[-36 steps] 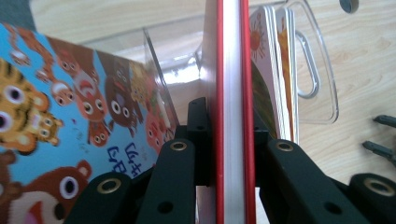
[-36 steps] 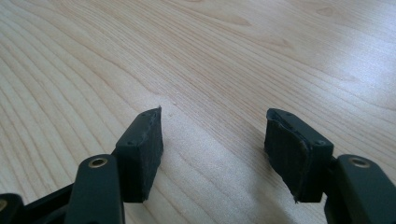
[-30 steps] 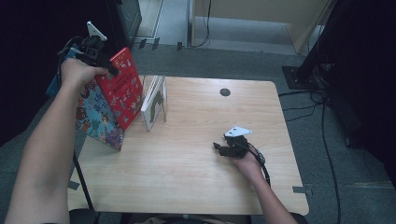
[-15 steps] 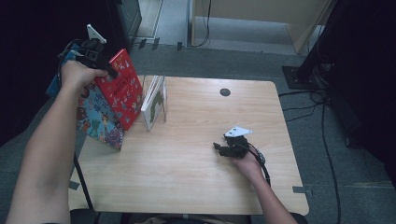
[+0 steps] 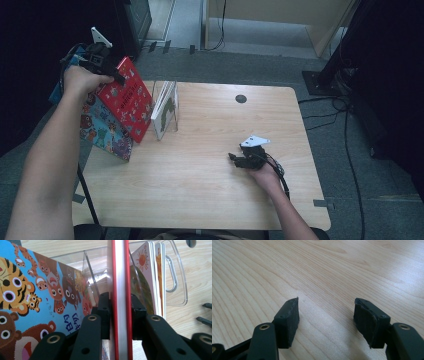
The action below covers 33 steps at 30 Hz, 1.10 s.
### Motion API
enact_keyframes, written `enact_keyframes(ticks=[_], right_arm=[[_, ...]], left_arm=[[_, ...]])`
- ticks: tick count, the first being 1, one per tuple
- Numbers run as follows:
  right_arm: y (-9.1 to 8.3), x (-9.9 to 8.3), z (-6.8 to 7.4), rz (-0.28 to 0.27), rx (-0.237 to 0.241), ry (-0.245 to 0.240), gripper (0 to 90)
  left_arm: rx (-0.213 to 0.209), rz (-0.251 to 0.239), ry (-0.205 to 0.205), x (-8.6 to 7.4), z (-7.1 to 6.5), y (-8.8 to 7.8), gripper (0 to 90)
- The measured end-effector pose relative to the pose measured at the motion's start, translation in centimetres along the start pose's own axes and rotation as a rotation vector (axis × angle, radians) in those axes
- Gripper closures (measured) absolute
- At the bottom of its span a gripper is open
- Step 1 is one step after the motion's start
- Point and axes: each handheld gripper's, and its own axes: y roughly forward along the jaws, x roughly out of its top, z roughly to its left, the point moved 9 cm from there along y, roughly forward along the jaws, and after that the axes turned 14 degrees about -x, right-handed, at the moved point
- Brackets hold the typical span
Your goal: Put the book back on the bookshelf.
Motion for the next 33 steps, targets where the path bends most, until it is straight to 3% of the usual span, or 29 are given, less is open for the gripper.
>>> enact_keyframes(ticks=[7,11,21,27,33], right_arm=[[0.0,0.0,0.0,0.0,0.0,-0.001,37.4],[0.0,0.0,0.0,0.0,0.001,0.0,37.4],[-0.1,-0.1,-0.1,0.0,0.009,-0.008,36.5],[-0.3,-0.3,-0.2,0.002,0.02,-0.016,34.8],[-0.3,-0.4,-0.2,-0.001,0.027,-0.022,33.9]], left_arm=[[-0.011,-0.009,-0.009,0.0,-0.1,-0.6,66.2],[0.003,-0.011,-0.004,-0.1,-0.1,-1.1,60.6],[0.01,-0.065,-0.008,-0.3,-0.6,-2.8,54.3],[-0.019,-0.117,-0.021,-0.7,-0.7,-4.7,52.5],[-0.021,-0.143,0.005,-1.4,-1.4,-5.7,51.4]])
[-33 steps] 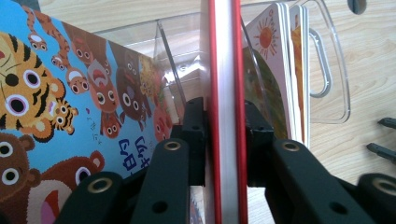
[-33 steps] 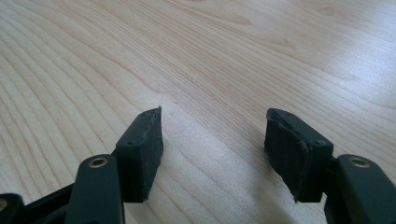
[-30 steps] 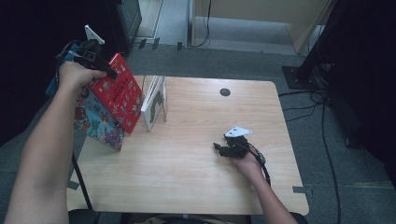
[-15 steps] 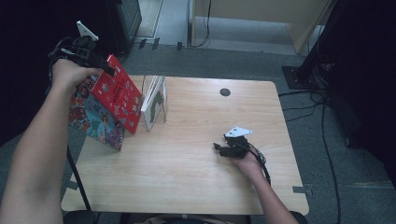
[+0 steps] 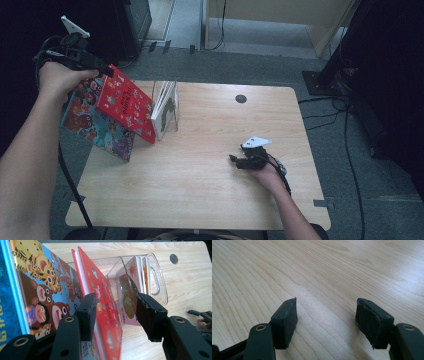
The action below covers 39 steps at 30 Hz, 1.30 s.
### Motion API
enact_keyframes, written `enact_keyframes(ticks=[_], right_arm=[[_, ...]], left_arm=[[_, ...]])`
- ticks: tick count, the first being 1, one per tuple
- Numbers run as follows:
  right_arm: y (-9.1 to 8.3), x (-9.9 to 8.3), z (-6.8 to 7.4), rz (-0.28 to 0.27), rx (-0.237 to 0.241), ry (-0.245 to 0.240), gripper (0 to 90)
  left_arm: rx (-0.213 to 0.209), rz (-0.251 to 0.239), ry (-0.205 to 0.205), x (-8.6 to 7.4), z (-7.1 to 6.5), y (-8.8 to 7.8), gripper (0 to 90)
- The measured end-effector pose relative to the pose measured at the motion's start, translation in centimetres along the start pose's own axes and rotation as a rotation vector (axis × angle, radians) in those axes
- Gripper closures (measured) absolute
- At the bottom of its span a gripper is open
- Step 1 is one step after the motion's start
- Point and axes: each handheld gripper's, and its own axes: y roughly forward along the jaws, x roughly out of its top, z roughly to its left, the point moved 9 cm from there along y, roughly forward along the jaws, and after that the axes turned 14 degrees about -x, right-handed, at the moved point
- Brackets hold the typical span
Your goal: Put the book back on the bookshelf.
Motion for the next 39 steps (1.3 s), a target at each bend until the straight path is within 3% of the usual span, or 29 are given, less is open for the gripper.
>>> enact_keyframes(ticks=[12,17,25,39], right_arm=[[-0.1,-0.2,0.0,0.004,0.009,-0.012,31.8],[-0.2,-0.2,0.0,0.003,0.009,-0.016,30.6],[-0.2,-0.3,0.0,0.002,0.012,-0.017,30.4],[-0.2,-0.3,0.0,0.001,0.01,-0.018,30.4]], left_arm=[[-0.044,-0.03,0.083,-1.9,-3.4,0.4,46.8],[-0.078,-0.035,0.117,-3.7,-5.2,1.4,45.7],[-0.122,-0.067,0.161,-5.6,-6.7,2.6,44.9],[-0.14,-0.053,0.229,-8.4,-8.0,5.4,43.9]])
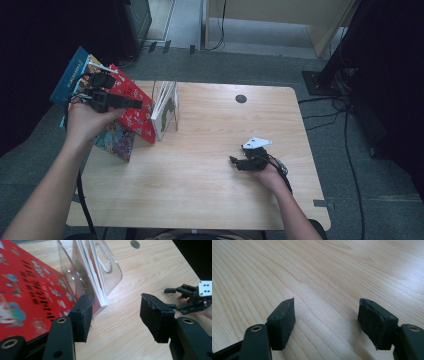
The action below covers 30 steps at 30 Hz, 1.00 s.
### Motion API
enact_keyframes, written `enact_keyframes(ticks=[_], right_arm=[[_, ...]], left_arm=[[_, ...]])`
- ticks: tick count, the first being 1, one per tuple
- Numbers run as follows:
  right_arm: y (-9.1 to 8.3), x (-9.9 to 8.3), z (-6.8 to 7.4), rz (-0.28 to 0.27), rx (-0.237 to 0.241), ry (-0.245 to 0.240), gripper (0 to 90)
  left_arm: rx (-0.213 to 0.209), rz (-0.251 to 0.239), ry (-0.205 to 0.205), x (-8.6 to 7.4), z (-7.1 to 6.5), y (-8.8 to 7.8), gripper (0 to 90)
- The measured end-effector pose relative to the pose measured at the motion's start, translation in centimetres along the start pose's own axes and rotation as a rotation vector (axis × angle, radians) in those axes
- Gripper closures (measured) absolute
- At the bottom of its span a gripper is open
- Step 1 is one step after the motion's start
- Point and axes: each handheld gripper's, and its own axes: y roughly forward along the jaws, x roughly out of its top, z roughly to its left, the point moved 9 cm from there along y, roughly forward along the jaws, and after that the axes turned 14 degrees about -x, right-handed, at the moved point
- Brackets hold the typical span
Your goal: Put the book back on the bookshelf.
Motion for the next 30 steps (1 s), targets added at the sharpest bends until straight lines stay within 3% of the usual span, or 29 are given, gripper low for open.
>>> enact_keyframes(ticks=[10,14,17,30], right_arm=[[0.0,0.0,0.0,-0.001,-0.001,0.002,30.2],[0.0,0.0,0.0,0.0,0.0,0.0,30.2],[-0.1,-0.1,0.1,-0.001,0.0,0.0,29.9],[-0.1,-0.1,0.1,-0.001,0.003,-0.001,29.8]], left_arm=[[-0.047,0.019,0.038,-2.5,-1.6,3.3,43.2],[-0.045,0.026,0.05,-3.3,-1.8,4.0,43.0],[-0.052,0.017,0.082,-4.4,-2.3,4.6,43.1],[-0.08,0.022,0.096,-7.8,-2.4,7.5,42.9]])
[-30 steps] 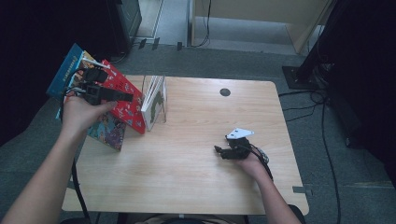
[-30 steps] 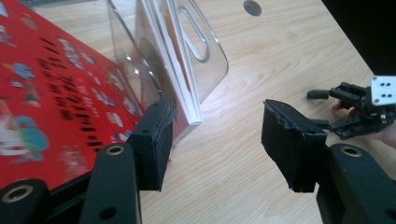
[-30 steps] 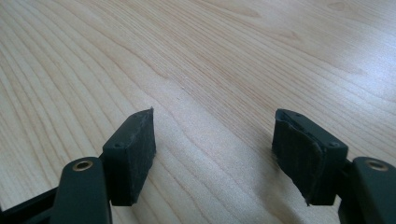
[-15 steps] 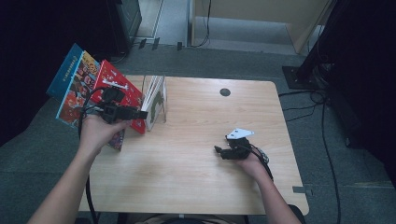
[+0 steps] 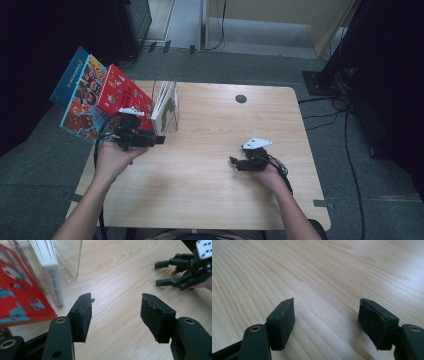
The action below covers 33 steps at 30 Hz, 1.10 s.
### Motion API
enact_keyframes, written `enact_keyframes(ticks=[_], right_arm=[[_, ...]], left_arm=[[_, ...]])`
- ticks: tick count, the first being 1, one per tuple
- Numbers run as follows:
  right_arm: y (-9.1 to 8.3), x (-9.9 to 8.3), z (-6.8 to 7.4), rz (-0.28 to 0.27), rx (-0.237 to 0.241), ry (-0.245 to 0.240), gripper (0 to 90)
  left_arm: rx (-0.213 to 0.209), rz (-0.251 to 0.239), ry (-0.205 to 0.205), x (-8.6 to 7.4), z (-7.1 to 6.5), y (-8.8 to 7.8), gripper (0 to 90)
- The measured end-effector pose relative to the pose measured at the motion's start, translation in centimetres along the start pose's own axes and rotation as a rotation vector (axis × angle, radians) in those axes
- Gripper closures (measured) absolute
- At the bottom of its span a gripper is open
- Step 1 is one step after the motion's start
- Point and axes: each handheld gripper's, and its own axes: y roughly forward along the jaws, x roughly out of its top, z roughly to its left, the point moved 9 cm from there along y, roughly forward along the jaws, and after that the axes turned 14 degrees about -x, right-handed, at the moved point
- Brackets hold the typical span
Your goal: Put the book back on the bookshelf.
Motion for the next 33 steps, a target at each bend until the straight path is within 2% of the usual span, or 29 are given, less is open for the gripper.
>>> enact_keyframes(ticks=[7,11,13,18,24,25,29,33], right_arm=[[0.0,0.0,0.0,0.001,0.0,0.001,29.7],[0.0,0.0,0.0,0.001,0.001,0.001,29.5],[0.0,0.0,0.0,0.001,0.0,0.0,29.5],[0.0,0.0,0.0,0.002,0.001,0.0,29.5],[0.0,0.0,0.1,0.004,0.001,0.002,29.4],[0.0,0.0,0.1,0.004,0.001,0.002,29.3],[0.0,0.0,0.1,0.005,0.001,0.002,29.3],[0.0,0.0,0.1,0.007,0.0,0.001,28.3]], left_arm=[[-0.033,0.025,-0.005,-2.2,0.0,2.7,42.7],[-0.042,0.035,0.001,-2.8,0.2,3.7,42.6],[-0.061,0.033,-0.005,-3.2,0.1,4.4,42.5],[-0.07,0.067,0.003,-4.3,0.1,6.0,42.3],[-0.095,0.083,-0.002,-5.7,0.1,7.1,41.7],[-0.09,0.089,0.005,-6.1,0.2,7.3,41.7],[-0.108,0.097,-0.017,-7.1,0.3,8.0,41.5],[-0.108,0.11,-0.012,-7.7,0.5,8.6,41.2]])
